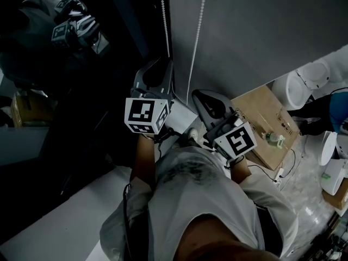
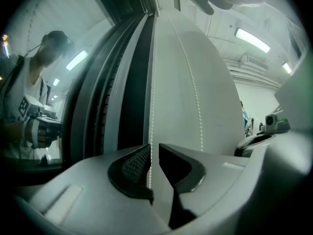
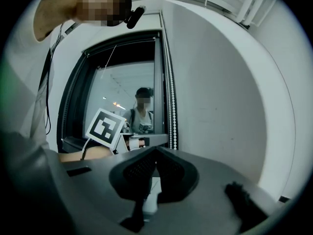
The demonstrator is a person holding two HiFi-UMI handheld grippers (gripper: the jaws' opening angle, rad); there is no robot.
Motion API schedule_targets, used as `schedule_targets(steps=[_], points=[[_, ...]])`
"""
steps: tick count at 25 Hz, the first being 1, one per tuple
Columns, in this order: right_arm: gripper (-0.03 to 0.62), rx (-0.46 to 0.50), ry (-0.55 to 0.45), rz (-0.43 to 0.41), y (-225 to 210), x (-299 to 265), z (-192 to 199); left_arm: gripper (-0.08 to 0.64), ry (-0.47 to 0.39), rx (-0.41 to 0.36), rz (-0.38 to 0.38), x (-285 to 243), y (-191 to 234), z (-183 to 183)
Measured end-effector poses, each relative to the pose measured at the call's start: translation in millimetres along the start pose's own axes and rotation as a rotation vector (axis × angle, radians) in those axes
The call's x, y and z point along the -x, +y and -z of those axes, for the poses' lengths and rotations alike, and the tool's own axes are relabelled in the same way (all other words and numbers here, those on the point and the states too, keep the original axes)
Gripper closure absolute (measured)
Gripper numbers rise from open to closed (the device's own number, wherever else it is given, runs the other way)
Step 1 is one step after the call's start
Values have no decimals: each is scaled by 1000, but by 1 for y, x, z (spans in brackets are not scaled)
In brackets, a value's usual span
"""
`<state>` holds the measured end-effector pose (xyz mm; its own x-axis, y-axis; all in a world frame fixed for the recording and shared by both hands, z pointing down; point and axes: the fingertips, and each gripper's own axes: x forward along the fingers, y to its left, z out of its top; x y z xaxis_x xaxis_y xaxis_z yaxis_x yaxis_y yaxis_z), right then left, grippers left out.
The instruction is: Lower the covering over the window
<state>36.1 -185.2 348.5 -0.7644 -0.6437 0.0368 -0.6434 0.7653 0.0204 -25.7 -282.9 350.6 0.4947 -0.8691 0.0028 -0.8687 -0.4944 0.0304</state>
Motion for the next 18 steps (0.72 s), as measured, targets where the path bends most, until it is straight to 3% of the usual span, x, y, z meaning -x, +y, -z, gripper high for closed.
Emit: schedule_targets(steps=[13,18], points=[[575,4,8,10,3,4,-1,474,-7,-15,33,-15,-1,-7],[575,6,11,18,5,6,2,529,-18,-7,18,-15,3,-6]])
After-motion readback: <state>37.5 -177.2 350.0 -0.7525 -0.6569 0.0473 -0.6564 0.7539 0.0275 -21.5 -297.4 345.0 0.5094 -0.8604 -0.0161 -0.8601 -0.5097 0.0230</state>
